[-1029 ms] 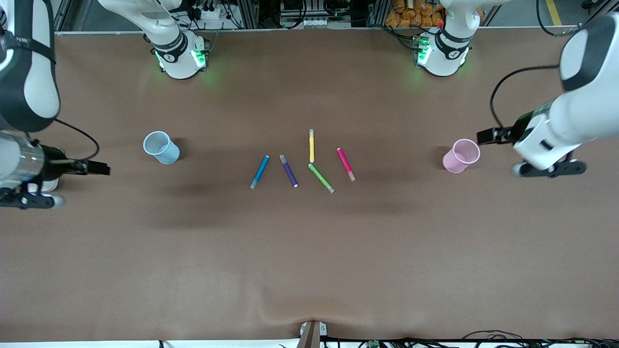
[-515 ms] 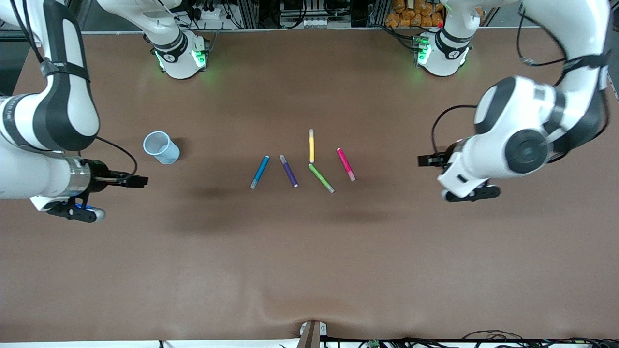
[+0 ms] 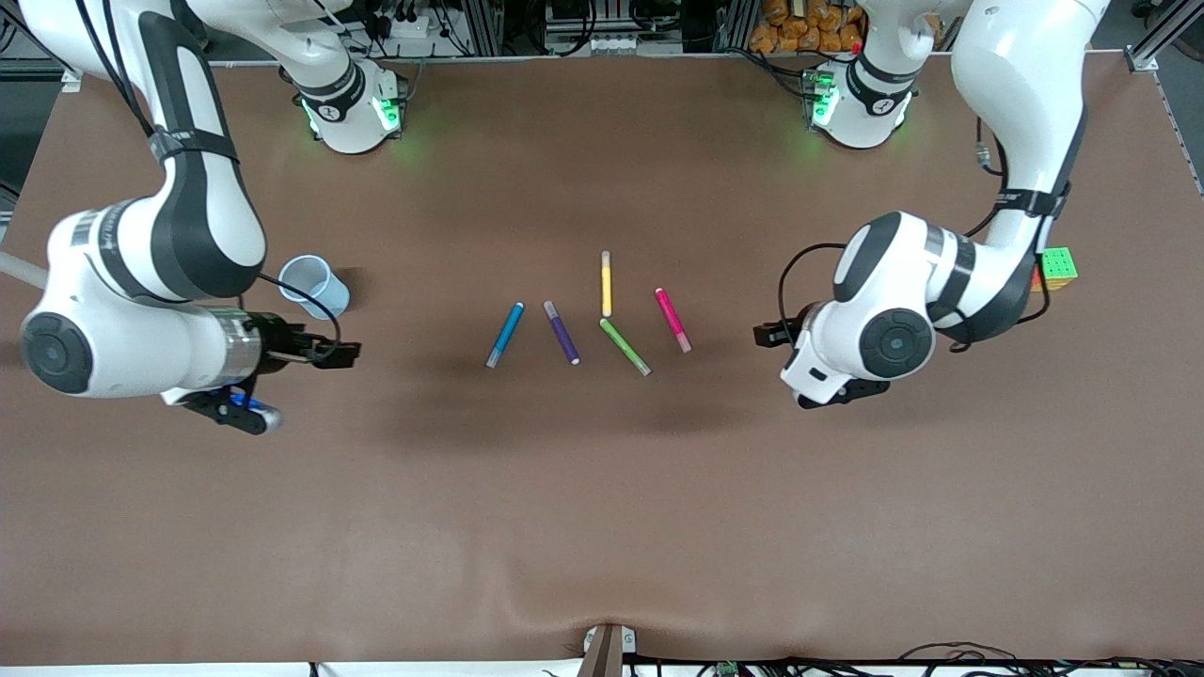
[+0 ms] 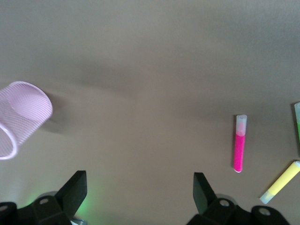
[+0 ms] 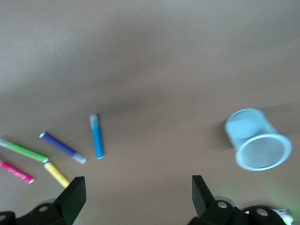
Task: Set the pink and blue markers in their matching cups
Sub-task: 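Reach the right gripper to the blue marker while the left gripper reaches pink, then grasp the blue marker with the right gripper while the left gripper grasps pink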
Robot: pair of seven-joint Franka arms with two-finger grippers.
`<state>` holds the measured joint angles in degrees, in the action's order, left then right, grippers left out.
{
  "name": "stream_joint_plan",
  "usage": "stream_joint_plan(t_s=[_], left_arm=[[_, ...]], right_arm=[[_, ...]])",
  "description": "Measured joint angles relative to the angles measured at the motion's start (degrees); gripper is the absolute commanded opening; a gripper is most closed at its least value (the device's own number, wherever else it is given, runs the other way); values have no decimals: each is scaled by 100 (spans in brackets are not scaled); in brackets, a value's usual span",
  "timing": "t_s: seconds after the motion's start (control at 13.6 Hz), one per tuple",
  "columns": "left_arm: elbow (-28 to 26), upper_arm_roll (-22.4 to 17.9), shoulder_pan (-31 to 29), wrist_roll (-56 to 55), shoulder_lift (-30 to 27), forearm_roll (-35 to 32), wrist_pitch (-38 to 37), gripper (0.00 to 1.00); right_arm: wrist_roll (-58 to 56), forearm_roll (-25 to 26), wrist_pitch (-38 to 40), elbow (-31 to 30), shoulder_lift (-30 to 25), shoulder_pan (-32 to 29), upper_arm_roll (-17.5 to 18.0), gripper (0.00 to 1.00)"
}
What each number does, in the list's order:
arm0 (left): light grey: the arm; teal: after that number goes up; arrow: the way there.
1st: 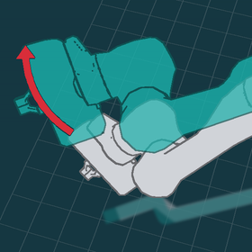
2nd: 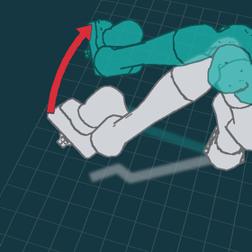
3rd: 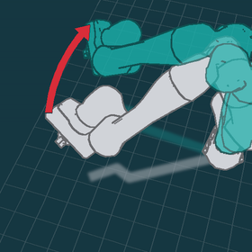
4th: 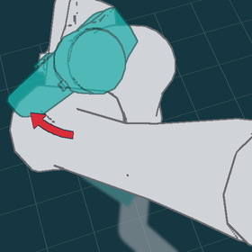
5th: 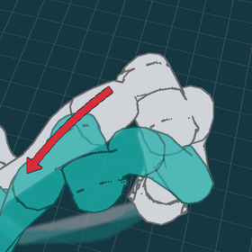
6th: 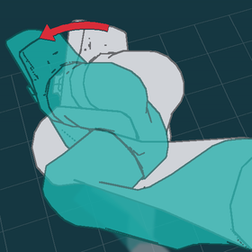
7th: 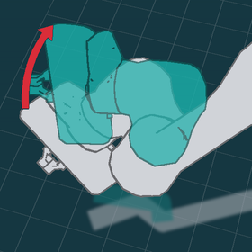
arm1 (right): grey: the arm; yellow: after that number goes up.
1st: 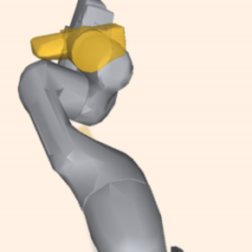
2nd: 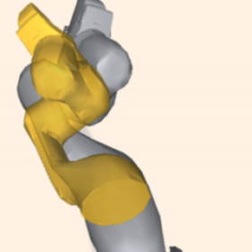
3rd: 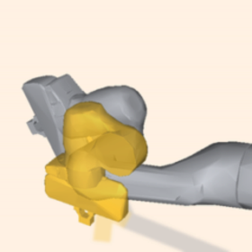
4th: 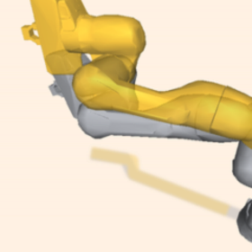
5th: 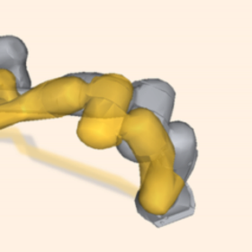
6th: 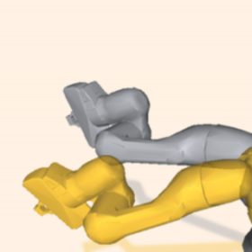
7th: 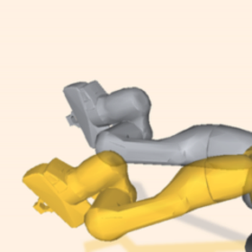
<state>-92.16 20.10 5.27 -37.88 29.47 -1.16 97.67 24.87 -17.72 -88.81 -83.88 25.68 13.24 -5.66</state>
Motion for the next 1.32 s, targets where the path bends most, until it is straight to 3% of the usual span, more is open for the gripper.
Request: stream_joint_plan(t_s=[0.44,0.88,1.03,1.18,1.32], left_arm=[[-35,5,177,-465,202,339,293,100],[-37,7,423,-690,324,610,541,100],[-36,6,422,-713,343,637,570,100],[-36,6,421,-745,393,644,581,100],[-29,4,417,-748,458,645,624,100]], right_arm=[[872,-37,-861,-329,377,955,5,100],[1294,-15,-2669,-1330,645,1624,0,100],[1317,84,-2896,-1413,781,1730,-5,86],[1323,158,-3082,-1432,893,1738,-10,64],[1483,180,-3302,-1436,985,1829,-9,59]])
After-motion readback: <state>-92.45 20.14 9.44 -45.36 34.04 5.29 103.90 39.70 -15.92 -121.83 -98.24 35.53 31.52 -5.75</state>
